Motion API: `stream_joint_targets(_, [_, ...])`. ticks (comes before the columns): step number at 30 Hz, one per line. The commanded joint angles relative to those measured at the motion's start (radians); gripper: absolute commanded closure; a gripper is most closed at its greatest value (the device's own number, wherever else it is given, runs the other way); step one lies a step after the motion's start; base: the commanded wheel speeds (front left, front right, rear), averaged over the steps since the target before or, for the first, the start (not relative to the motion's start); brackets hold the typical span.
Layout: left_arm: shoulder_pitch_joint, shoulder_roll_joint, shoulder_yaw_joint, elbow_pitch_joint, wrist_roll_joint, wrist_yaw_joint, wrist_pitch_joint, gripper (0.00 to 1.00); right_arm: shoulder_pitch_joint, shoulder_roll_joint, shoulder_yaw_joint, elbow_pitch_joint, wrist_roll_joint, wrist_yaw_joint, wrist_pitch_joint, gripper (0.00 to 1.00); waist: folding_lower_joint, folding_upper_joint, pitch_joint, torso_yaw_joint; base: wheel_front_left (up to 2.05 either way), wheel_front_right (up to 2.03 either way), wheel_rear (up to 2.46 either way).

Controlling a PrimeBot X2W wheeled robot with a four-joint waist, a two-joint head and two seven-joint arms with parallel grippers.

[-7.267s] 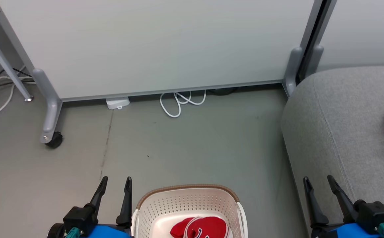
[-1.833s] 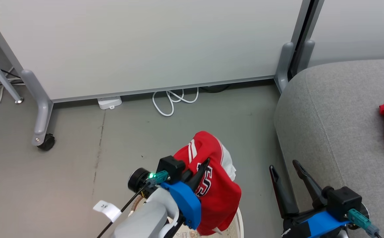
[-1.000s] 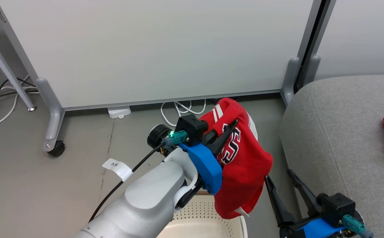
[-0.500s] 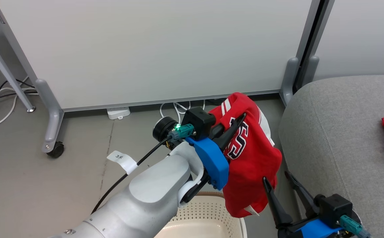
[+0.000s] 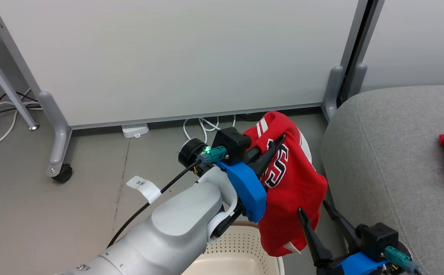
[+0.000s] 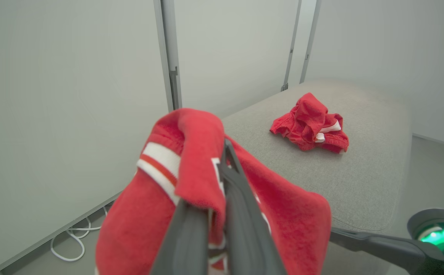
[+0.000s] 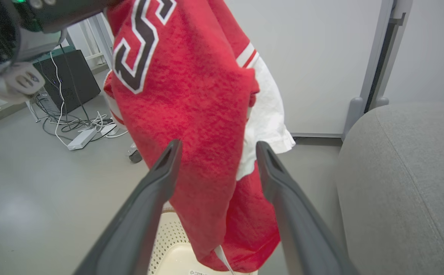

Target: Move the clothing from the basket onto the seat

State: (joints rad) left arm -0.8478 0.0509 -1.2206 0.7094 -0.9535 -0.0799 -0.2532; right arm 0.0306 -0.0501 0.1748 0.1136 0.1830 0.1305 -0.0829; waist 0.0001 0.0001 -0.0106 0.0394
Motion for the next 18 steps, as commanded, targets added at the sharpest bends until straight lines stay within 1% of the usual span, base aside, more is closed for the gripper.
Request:
stream_joint_targets(1, [-0.022,-0.001,-0.005,0.001,-0.007,0.001,-0.007,1.00,-0.017,-0.001,0.004,0.012,0.000,0.001,0.008,0.00,-0.0001,-0.0001,0.001,-0.003,0.00,0.00,0.00])
stream_joint_targets(8, [-0.024,-0.001,-0.019,-0.006,-0.015,0.003,-0.010,1.00,-0.088,-0.001,0.032,0.074,-0.002,0.001,0.028,0.00,-0.0001,-0.0001,0.004,-0.012,0.00,0.00,0.00])
stream_joint_targets(18, [-0.027,-0.001,-0.034,-0.009,-0.026,0.003,-0.013,1.00,-0.216,-0.001,0.099,0.189,0.019,0.001,0.017,0.00,-0.0001,-0.0001,0.007,-0.011,0.00,0.00,0.00])
